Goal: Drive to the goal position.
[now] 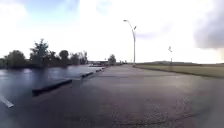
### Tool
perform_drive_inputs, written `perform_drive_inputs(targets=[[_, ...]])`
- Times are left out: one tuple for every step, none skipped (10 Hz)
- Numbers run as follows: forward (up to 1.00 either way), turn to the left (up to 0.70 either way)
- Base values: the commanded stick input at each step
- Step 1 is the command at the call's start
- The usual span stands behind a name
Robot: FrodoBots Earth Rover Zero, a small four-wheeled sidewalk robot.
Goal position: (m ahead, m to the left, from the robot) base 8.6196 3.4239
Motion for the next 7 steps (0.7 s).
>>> perform_drive_inputs(targets=[[0.45,-0.27],[0.45,-0.27],[0.45,-0.27],[0.45,-0.27],[0.45,-0.27],[0.45,-0.27],[0.45,-0.27]])
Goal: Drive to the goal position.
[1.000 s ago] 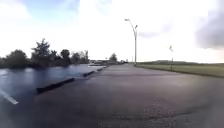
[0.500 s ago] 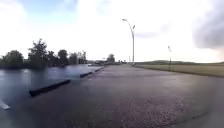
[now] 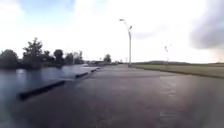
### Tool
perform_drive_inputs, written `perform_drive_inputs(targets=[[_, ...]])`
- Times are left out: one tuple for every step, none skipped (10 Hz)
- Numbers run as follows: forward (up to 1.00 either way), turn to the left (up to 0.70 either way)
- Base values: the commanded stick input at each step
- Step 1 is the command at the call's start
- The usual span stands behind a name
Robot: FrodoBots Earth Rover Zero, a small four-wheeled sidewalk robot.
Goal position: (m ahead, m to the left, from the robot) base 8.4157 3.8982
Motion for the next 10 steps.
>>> perform_drive_inputs(targets=[[0.45,-0.27],[0.45,-0.27],[0.45,-0.27],[0.45,-0.27],[0.45,-0.27],[0.45,-0.27],[0.45,-0.27],[0.45,-0.27],[0.45,0.00],[0.45,0.00]])
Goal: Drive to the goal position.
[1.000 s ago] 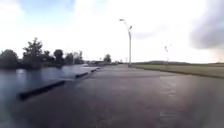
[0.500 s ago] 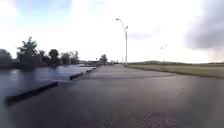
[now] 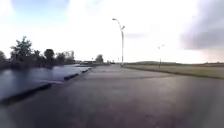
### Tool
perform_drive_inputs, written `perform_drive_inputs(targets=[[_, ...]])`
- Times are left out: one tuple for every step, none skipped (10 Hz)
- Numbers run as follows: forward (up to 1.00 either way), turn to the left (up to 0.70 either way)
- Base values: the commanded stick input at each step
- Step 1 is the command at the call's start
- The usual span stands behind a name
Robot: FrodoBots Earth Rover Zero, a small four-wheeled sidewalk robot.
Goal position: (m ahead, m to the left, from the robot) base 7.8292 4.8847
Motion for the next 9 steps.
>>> perform_drive_inputs(targets=[[0.45,0.00],[0.45,0.00],[0.45,0.00],[0.45,0.00],[0.45,0.00],[0.45,0.00],[0.45,0.00],[0.45,0.00],[0.45,0.00]])
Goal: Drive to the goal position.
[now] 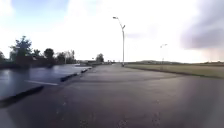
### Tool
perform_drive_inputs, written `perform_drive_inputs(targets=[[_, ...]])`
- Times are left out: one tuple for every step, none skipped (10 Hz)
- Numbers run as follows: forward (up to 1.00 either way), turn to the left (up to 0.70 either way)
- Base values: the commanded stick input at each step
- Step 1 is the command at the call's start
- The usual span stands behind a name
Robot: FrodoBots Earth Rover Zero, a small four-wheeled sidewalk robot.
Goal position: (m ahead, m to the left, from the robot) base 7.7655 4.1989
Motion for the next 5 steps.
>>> perform_drive_inputs(targets=[[0.45,0.00],[0.45,0.00],[0.45,0.00],[0.45,0.00],[0.45,0.00]])
